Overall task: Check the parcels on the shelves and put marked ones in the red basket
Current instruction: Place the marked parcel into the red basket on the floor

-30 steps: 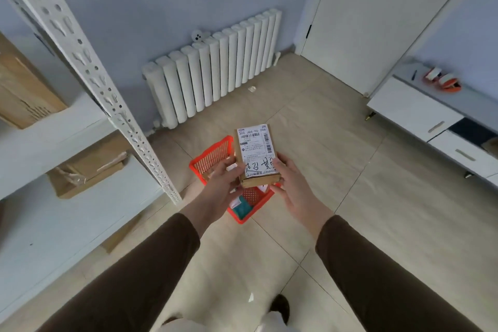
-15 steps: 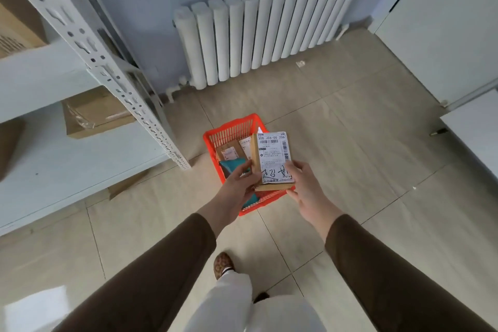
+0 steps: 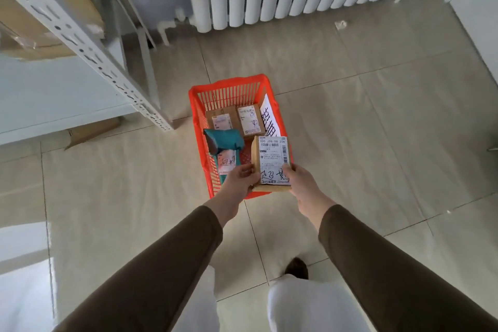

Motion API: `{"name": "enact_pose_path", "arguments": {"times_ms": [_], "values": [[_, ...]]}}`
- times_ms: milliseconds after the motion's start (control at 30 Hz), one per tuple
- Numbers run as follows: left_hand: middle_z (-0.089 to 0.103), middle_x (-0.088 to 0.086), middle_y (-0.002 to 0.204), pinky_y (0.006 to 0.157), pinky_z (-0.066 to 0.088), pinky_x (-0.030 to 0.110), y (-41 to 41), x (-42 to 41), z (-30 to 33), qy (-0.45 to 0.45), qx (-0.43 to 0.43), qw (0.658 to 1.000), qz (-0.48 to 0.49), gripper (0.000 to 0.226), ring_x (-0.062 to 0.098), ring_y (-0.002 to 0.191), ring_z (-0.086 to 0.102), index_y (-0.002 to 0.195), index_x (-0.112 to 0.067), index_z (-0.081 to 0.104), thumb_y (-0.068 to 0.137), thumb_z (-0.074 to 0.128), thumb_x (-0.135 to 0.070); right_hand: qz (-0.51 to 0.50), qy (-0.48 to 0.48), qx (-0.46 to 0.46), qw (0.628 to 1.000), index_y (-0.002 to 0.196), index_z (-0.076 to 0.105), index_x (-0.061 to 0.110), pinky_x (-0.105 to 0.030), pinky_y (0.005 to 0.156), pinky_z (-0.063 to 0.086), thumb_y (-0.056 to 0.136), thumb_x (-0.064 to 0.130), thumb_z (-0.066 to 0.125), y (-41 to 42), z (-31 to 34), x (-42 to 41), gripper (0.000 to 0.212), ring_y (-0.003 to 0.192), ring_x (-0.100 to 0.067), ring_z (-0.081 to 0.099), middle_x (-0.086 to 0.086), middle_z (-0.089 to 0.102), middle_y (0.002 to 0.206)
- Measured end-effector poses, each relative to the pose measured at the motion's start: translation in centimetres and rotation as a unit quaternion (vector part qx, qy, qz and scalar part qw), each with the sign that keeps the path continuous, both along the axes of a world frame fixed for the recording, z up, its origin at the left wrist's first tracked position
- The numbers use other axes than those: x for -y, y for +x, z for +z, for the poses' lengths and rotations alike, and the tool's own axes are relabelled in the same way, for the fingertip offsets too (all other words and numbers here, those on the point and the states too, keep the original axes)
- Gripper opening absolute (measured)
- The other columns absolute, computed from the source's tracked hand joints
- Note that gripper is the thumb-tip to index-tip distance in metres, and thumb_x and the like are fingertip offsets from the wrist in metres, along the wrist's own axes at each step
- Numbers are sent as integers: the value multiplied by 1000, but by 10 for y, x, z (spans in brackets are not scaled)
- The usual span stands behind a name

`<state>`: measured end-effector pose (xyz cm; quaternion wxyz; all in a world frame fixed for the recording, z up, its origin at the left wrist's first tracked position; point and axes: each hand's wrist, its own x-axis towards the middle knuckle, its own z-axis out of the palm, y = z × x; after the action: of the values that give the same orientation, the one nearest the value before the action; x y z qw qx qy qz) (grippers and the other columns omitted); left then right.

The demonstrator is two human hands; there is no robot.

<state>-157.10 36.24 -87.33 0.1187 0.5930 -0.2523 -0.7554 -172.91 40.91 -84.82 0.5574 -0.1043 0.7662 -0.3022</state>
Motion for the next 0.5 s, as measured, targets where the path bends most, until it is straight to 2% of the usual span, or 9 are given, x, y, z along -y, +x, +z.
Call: {"name": "enact_pose_path", "arguments": {"times_ms": [100, 200, 233, 300, 333, 433, 500], "values": [[76, 4, 118, 102, 57, 43, -13, 0, -58, 3, 15, 1000, 5, 37, 24, 109, 73, 134, -14, 58, 98, 68, -15, 28, 7, 1, 1000, 132, 61, 21, -25, 71, 54, 108, 34, 49, -15, -56, 8, 30, 109, -22, 69, -3, 72, 124], [77, 5, 114, 101, 58, 43, -21, 6, -104, 2, 21, 1000, 18, 30, 24, 105, 75, 130, -13, 60, 100, 64, -12, 61, 7, -2, 998, 135, 61, 22, -38, 90, 60, 107, 34, 48, -25, -107, 24, 32, 109, -22, 71, -4, 71, 129], [77, 5, 113, 100, 58, 42, -23, 10, -119, -3, 27, 999, 18, 29, 23, 104, 75, 130, -12, 60, 101, 63, -11, 73, 10, -4, 997, 135, 61, 23, -39, 91, 60, 108, 34, 47, -28, -124, 29, 32, 106, -22, 72, -3, 71, 128], [76, 6, 116, 95, 60, 39, -27, 19, -149, -10, 38, 999, 14, 31, 23, 103, 74, 134, -12, 59, 103, 60, -13, 86, 18, -1, 996, 134, 60, 24, -33, 80, 59, 109, 33, 44, -32, -153, 41, 31, 97, -17, 71, 0, 70, 123], [74, 6, 118, 94, 60, 38, -29, 24, -165, -10, 43, 999, 13, 34, 24, 104, 74, 137, -13, 58, 103, 60, -14, 90, 24, 2, 996, 135, 60, 23, -30, 78, 56, 109, 32, 43, -33, -168, 47, 33, 99, -16, 69, 0, 69, 123], [72, 8, 122, 100, 58, 44, -36, 36, -208, -15, 72, 997, -8, 42, 28, 111, 71, 144, -15, 55, 103, 61, -17, 106, 47, -6, 993, 137, 59, 21, -36, 99, 51, 108, 30, 40, -37, -215, 61, 36, 120, -23, 62, 4, 64, 133], [72, 8, 123, 103, 56, 48, -41, 42, -232, -21, 86, 996, -20, 44, 30, 114, 70, 146, -15, 54, 103, 60, -18, 118, 57, -18, 991, 137, 59, 21, -40, 106, 50, 107, 28, 40, -39, -243, 69, 36, 122, -25, 62, 1, 64, 136]]}}
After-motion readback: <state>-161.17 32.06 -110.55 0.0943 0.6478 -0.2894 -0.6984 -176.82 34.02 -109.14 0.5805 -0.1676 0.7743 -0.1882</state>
